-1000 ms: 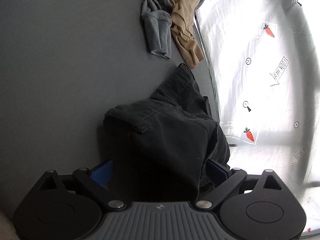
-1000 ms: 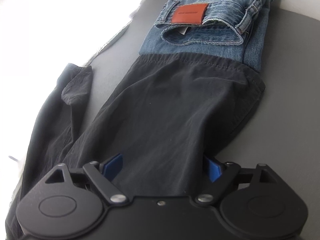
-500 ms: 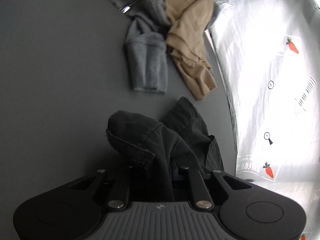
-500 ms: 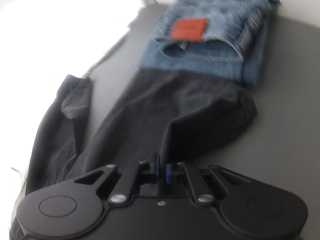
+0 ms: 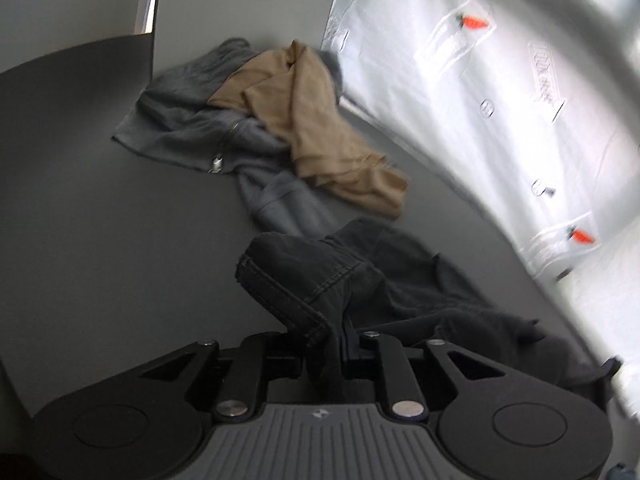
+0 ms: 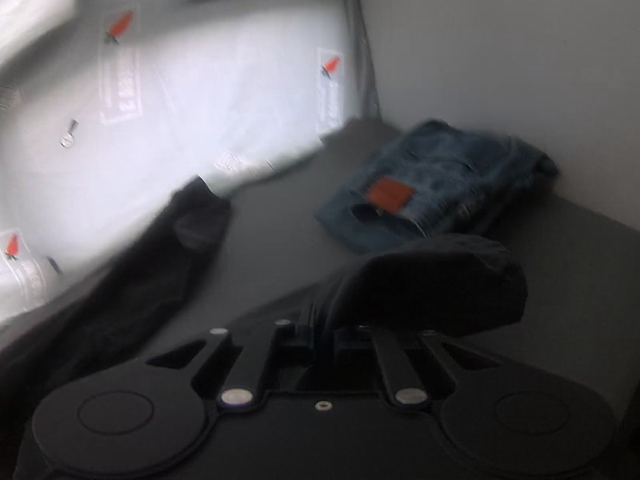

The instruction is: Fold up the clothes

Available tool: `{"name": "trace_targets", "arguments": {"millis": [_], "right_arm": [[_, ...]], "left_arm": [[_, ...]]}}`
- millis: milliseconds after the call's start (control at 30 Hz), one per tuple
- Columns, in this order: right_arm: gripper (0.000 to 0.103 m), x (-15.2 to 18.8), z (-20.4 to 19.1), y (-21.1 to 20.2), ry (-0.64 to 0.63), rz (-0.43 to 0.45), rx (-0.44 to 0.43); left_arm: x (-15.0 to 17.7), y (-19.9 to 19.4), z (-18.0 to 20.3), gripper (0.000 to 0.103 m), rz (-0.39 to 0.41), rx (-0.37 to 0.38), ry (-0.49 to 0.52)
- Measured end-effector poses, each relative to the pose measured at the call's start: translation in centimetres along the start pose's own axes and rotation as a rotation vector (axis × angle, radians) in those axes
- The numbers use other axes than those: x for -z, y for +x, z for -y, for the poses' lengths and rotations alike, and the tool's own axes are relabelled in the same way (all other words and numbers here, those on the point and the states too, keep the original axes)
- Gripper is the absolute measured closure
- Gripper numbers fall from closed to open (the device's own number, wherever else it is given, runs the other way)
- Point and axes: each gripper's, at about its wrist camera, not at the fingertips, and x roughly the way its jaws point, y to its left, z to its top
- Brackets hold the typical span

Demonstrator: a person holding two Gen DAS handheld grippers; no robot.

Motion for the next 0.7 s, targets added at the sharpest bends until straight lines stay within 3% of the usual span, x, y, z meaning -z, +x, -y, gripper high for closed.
{"name": "trace_targets", "arguments": {"millis": [67,133,233,300,367,467,500,533,633,700], "right_arm": [[0.085,2.7,2.7,2.4,0.04,-0.161,0.053],[0.053,4.3,4.7,2.7,0.114,-0.177,0.071],[0.044,4.6,7.1,2.2,0.279,-0.149,0.039],[0.035,4.1,7.9,2.8,0.35,-0.143,0.027],[0.033,3.6,7.8,4.1,0.364,-0.157,0.04],[0.047,2.7,6.4,5.6,0.338,-0.176,0.074],[0.061,2.6,5.9,5.9,0.309,-0.176,0.072],[0.083,2.4,5.3,6.2,0.279,-0.176,0.07],[0.095,2.2,3.6,6.6,0.167,-0.16,0.1],[0.096,2.0,2.7,6.6,0.079,-0.144,0.118]], "left_arm": [[2.1,1.2,-1.0,0.075,-0.064,-0.052,0.071],[3.2,1.4,-0.9,0.071,-0.064,-0.107,0.147],[3.8,1.5,-0.6,0.059,-0.073,-0.137,0.209],[4.0,1.6,-0.3,0.058,-0.079,-0.156,0.223],[4.1,1.8,0.1,0.058,-0.076,-0.16,0.22],[4.2,2.4,0.5,0.058,-0.086,-0.178,0.2],[4.3,2.7,0.7,0.058,-0.089,-0.186,0.199],[4.4,2.9,0.9,0.058,-0.089,-0.193,0.203],[4.7,3.5,1.5,0.058,-0.094,-0.222,0.24],[4.8,3.8,1.9,0.058,-0.101,-0.24,0.265]]}}
